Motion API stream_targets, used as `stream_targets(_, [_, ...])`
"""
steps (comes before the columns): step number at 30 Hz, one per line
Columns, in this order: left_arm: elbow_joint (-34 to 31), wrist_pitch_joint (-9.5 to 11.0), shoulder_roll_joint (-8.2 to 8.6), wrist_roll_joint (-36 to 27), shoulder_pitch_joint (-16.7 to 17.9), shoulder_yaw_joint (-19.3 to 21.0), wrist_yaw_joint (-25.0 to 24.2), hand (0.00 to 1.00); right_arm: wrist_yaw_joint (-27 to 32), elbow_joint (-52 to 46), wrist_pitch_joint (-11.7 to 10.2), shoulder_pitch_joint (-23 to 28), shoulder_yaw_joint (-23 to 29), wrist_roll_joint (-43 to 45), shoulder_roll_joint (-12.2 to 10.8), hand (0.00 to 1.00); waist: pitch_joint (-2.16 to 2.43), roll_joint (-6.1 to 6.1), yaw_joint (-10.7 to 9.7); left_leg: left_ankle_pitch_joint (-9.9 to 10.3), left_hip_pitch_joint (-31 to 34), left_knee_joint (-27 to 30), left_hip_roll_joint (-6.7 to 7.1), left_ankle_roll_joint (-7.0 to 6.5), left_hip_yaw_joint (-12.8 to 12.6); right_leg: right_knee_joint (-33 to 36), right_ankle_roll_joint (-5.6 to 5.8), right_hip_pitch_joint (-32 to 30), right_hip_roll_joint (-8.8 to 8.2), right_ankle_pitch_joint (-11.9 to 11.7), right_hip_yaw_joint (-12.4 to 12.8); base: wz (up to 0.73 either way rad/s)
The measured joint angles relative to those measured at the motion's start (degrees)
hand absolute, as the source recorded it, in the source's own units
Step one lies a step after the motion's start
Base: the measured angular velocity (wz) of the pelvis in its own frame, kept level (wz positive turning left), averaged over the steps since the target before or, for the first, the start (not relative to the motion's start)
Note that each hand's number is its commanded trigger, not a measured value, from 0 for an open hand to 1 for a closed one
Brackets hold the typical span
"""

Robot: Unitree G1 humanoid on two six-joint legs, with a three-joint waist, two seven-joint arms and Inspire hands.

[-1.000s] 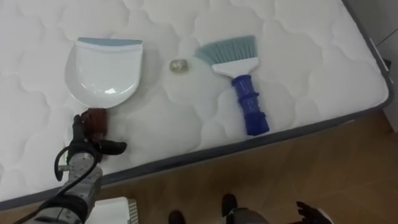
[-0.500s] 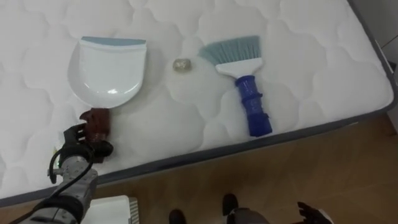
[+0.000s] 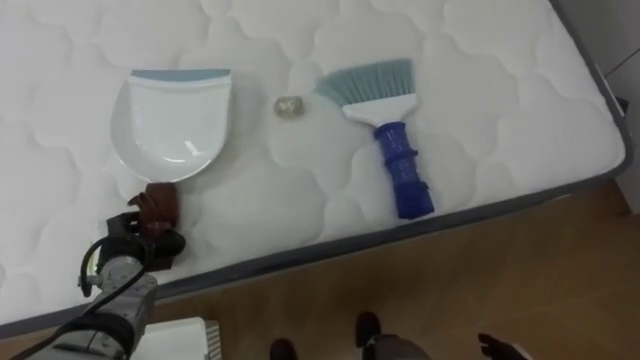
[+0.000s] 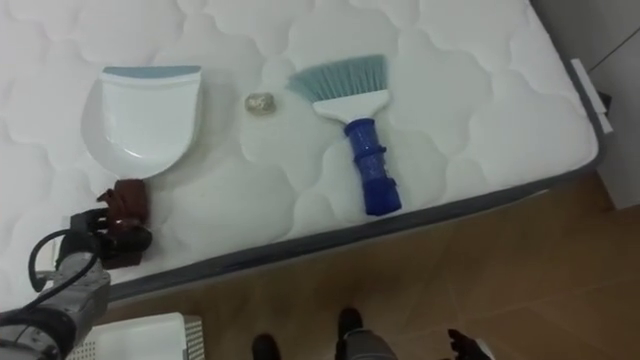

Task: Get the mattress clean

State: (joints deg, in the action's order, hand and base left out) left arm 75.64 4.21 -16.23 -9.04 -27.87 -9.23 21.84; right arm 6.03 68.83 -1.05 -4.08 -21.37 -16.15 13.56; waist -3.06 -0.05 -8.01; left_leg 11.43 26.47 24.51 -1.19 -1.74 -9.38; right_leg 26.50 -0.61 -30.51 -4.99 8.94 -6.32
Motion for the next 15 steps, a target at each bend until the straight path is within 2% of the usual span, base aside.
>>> stream_targets(5, [0.0,-0.1,-0.34,0.0,-0.1,0.0,0.0,1.00,0.1,0.1,1.2,1.0,0.0,0.2,0.0,0.00,0.01,-0.05,0.0,0.0,0.2,-0.8,0.08,-0.05,0.0,0.0,0.05,-0.3,0.00,-0.2,-0.2,0.00])
stream_targets(9, [0.0,0.0,-0.51,0.3,-0.2,-0.1,0.0,1.00,0.4,0.2,1.3,1.0,0.0,0.2,0.1,0.00,0.02,-0.02,0.0,0.0,0.4,-0.8,0.06,-0.05,0.0,0.1,0.05,-0.4,-0.01,-0.2,-0.3,0.00])
stream_targets(15, [0.4,-0.3,-1.22,5.2,-0.5,-0.4,0.0,1.00,0.4,-0.3,1.3,0.8,0.1,-1.6,0.1,0.00,0.06,0.02,0.1,0.0,0.4,-0.6,-0.03,-0.05,-0.1,0.1,0.05,-0.5,0.06,-0.2,-0.1,0.00])
